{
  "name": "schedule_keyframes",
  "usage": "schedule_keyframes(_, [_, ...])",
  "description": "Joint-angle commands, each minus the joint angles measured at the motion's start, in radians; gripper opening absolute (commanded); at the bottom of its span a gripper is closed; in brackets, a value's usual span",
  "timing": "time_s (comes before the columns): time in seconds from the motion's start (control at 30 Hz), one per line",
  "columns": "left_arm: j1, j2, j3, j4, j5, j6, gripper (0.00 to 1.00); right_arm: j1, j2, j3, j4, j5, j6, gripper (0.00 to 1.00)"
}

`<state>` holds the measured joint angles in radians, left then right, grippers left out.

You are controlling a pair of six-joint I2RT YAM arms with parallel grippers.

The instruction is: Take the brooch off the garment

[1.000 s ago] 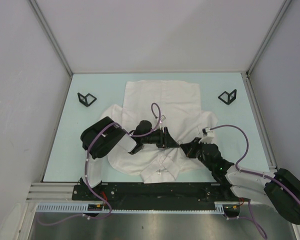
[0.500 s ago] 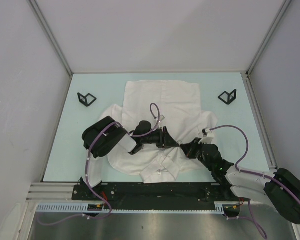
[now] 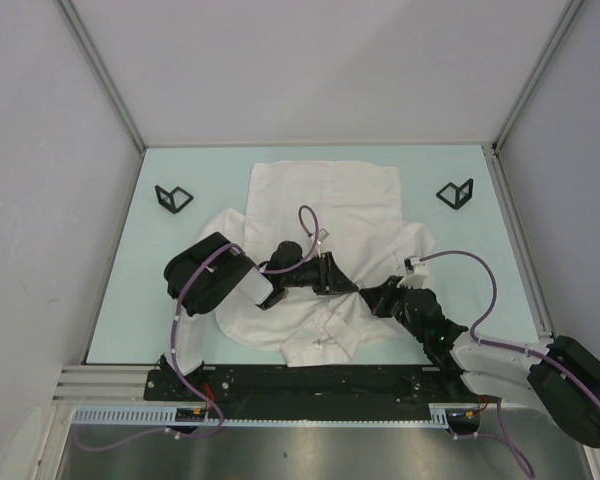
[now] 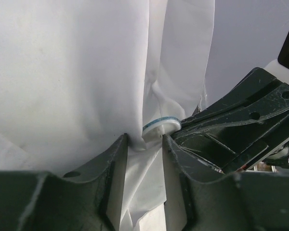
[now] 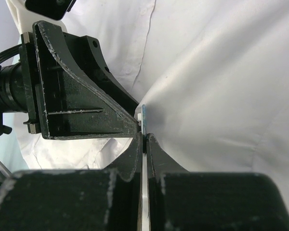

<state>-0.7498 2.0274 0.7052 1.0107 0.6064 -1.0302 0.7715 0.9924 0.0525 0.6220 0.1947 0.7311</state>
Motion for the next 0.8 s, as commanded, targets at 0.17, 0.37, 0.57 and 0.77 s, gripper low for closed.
schedule_keyframes(0.17, [-0.008,0.011,0.013,0.043,0.003,0.013,0.3,0.011,0.031,0.004,0.131,0.008,-0.016,0.0])
schedule_keyframes(0.37, [-0.01,0.007,0.004,0.045,0.001,0.024,0.2,0.009,0.045,0.009,0.166,0.023,-0.022,0.0])
schedule_keyframes(0.57, [-0.008,-0.012,0.004,0.013,-0.005,0.048,0.22,0.011,0.043,0.039,0.078,0.044,-0.024,0.0])
schedule_keyframes(0.77, [-0.01,-0.146,0.005,-0.132,-0.043,0.151,0.56,0.075,-0.041,0.092,-0.22,0.149,-0.048,0.0])
